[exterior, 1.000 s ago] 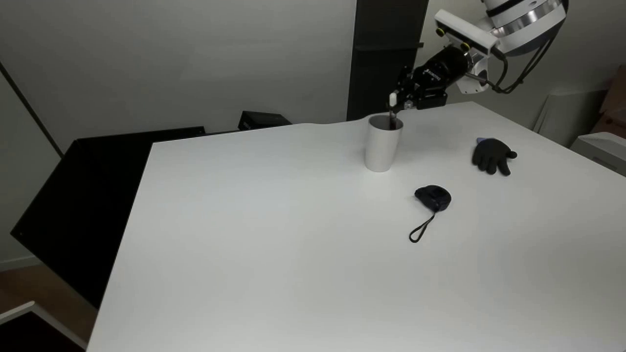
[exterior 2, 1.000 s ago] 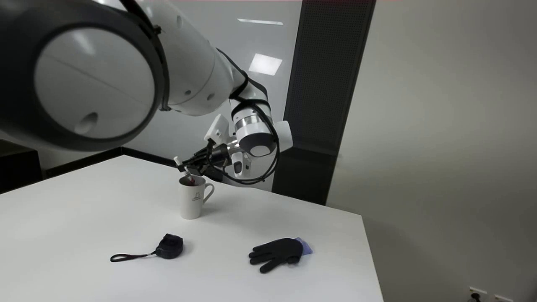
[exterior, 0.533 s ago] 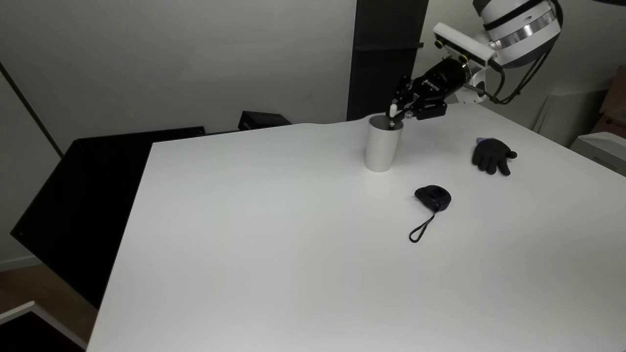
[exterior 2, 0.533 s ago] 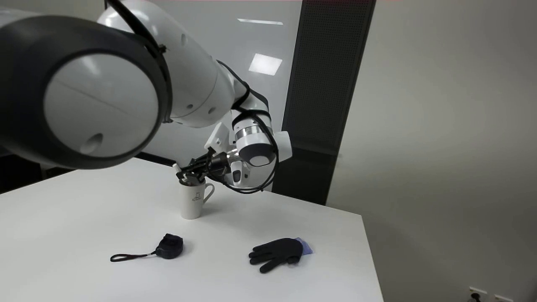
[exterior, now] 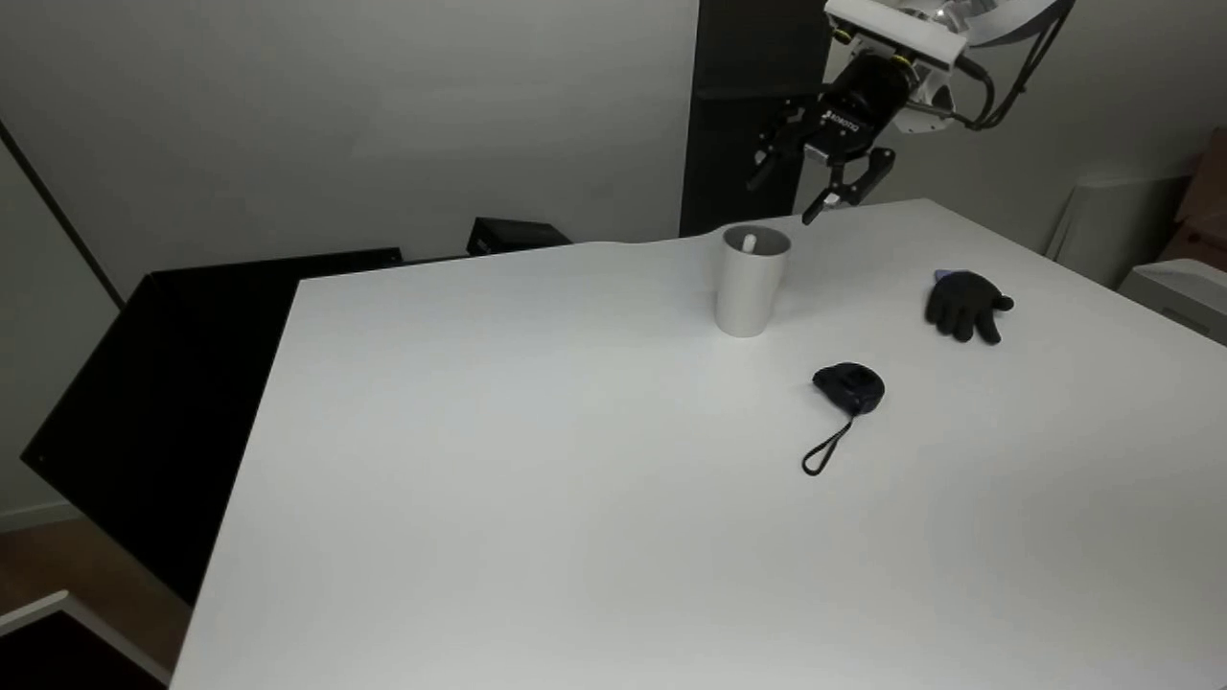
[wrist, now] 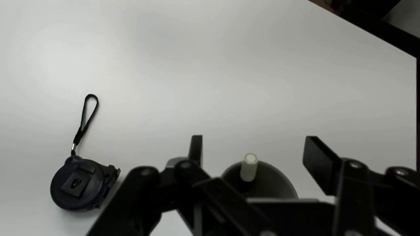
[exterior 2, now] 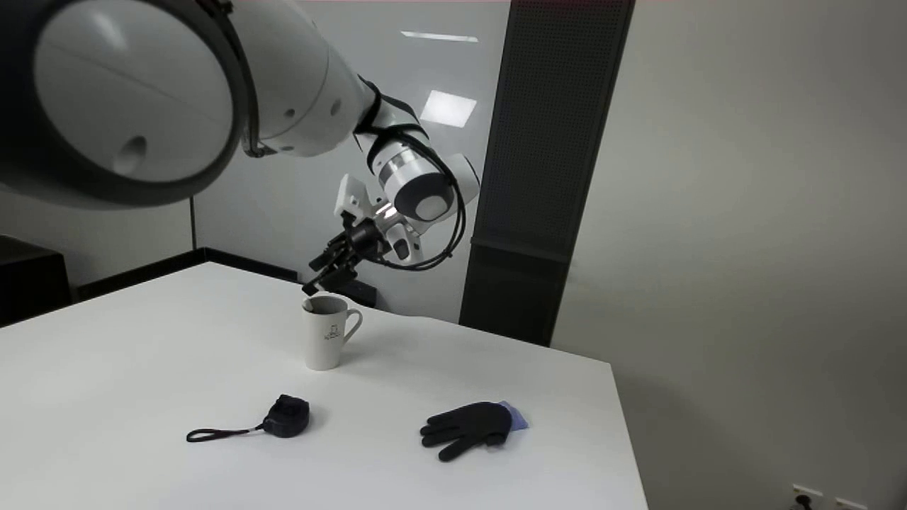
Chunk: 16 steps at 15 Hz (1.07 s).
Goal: Pick up the pen and put it in the mug cup
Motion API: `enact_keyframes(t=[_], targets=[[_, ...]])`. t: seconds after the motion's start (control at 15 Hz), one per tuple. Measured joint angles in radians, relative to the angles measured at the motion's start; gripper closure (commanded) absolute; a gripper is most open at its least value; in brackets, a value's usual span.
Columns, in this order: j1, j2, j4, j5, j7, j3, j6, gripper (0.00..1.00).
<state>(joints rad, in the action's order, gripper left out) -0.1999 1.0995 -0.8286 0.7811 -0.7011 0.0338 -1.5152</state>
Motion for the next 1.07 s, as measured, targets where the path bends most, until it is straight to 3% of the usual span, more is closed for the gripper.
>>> enact_keyframes(t=[0.53,1.07], targets=[[0.14,-0.149,-0.07,-0.281,0.131,0.118,-0.084,0.0],[0.287,-0.309,-0.325,-0.533,0.274,0.217,-0.363,0.0]])
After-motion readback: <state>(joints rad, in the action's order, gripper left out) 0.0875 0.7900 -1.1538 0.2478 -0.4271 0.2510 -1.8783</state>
